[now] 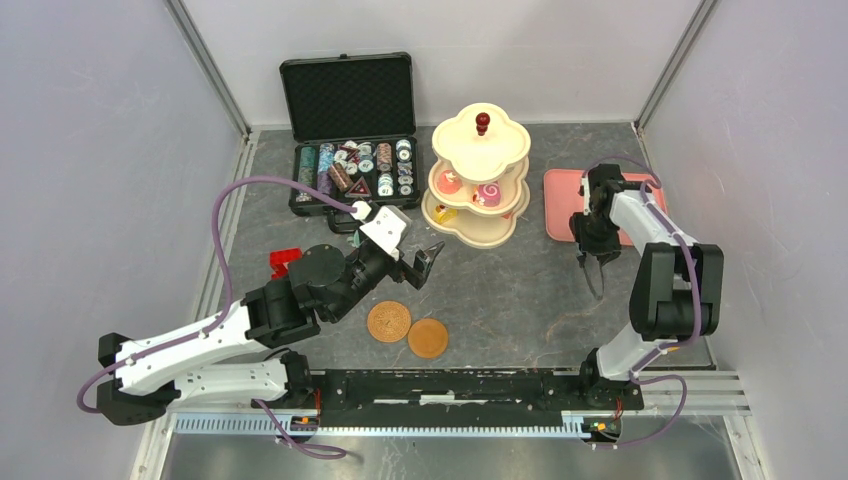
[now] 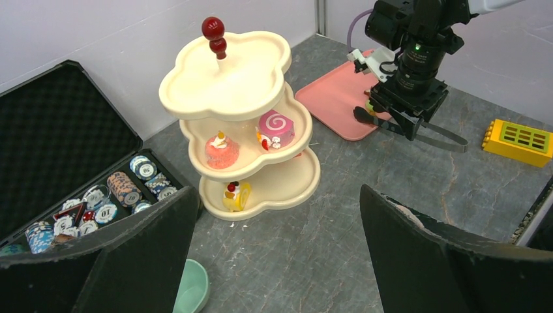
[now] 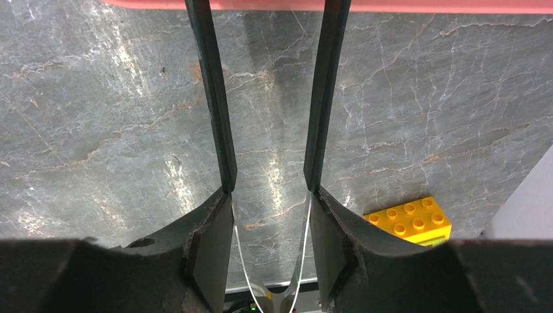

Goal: Serve the afternoon tea

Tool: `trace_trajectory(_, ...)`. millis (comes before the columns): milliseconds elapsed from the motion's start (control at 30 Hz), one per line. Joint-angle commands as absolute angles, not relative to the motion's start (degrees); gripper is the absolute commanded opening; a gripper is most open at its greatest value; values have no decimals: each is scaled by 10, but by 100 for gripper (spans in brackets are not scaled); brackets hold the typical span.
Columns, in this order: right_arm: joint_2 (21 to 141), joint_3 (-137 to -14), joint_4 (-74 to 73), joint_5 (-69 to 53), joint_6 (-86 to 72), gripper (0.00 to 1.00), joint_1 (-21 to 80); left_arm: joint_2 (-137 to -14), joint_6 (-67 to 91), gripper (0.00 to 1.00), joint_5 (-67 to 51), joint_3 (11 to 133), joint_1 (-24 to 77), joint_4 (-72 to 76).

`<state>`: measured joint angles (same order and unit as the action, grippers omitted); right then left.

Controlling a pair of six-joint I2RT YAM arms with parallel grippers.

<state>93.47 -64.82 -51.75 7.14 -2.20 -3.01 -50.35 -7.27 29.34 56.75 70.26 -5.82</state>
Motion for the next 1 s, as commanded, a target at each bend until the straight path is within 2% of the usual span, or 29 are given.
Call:
trace_trajectory(0,946,-670,-502,80,-21,49,-27,-501,-65,100,290,565,706,-30)
trace_trajectory(100,952,-673,-501,76,-21,48,-26,-501,-66,100,290,564,706,-30)
trace_trajectory(367,946,-683,-504,80,-22,36,-4,-501,-65,100,290,564,706,-29)
trace_trajectory(533,974,-735,-502,82,-31,33,36,-501,-63,100,288,565,706,-29)
trace_trajectory(600,993,-758,-499,82,-35,36,44,-500,-63,100,288,565,706,-30)
trace_trajectory(667,1006,-776,-498,84,-36,43,47,-499,-62,100,289,565,706,-31)
trace_trajectory(967,946,-743,-522,132,-33,49,49,-499,-63,100,287,565,706,-30)
